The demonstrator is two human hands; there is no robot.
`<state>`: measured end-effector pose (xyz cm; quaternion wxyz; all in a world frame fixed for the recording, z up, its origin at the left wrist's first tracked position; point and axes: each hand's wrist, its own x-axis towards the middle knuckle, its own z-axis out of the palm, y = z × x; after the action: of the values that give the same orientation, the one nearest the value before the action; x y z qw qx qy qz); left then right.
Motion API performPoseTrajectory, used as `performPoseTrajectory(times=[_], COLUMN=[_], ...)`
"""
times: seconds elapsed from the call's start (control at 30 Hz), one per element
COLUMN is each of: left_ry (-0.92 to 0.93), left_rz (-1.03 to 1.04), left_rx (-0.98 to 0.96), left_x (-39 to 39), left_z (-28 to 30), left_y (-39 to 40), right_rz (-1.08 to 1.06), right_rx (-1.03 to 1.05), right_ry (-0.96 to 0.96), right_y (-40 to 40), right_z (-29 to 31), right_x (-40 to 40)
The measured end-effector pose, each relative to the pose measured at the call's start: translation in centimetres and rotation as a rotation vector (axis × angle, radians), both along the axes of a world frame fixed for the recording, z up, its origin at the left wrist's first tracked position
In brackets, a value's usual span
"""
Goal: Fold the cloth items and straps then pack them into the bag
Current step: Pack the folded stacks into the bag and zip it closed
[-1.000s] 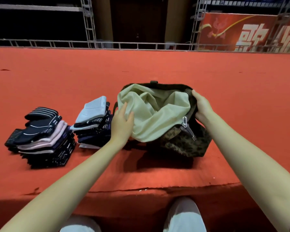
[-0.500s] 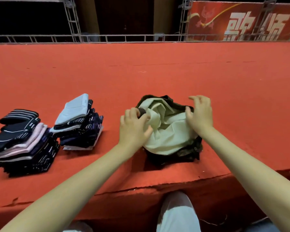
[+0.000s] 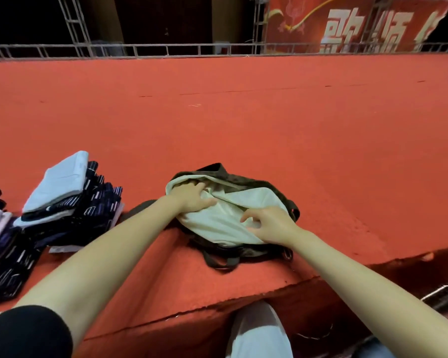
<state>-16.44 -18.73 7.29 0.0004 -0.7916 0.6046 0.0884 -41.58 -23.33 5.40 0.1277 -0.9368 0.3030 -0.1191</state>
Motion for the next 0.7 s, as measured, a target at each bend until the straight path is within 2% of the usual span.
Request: performPoseTrajectory(times=[0.1,0.2,0.3,0.4,0.57,0.63,0.7], left_ry=[0.173,0.143,0.167,0.194,0.152,0.099,0.103], left_rz=[0.104,-0.034,-0.182,-0.209,-0.223,-0.254,-0.281], left_rx=[-0.067,-0.304,-0.445,-0.411,-0.281,-0.286,-0.281], left_x=[1.3,1.3,0.7,0.1,0.6,0.9,1.6], left_z=[-1.1,-1.9,-1.8,-1.6,-3.3,-4.3,-5.1], left_y=[0.3,1.1,1.9,2.9,3.8,3.8,3.7], right_rz=[0.006,0.074,0.187,0.197,0.099,0.08,0.056], right_rx=[0.089,0.003,-0.083,-0.064,0.122,0.08,0.043], right_ry=[-0.016,-0.185,-0.185,-0.079,0.121,0.239,0.224], right_y=[-0.5,-1.9,-3.9,-5.9,-9.2,-9.6,-9.8], right_z=[-0.2,-0.5,-0.4,0.2,0.2,-1.3,-2.5], right_x=[-0.6,0.6,2.7,4.9,7.8,8.7,9.2])
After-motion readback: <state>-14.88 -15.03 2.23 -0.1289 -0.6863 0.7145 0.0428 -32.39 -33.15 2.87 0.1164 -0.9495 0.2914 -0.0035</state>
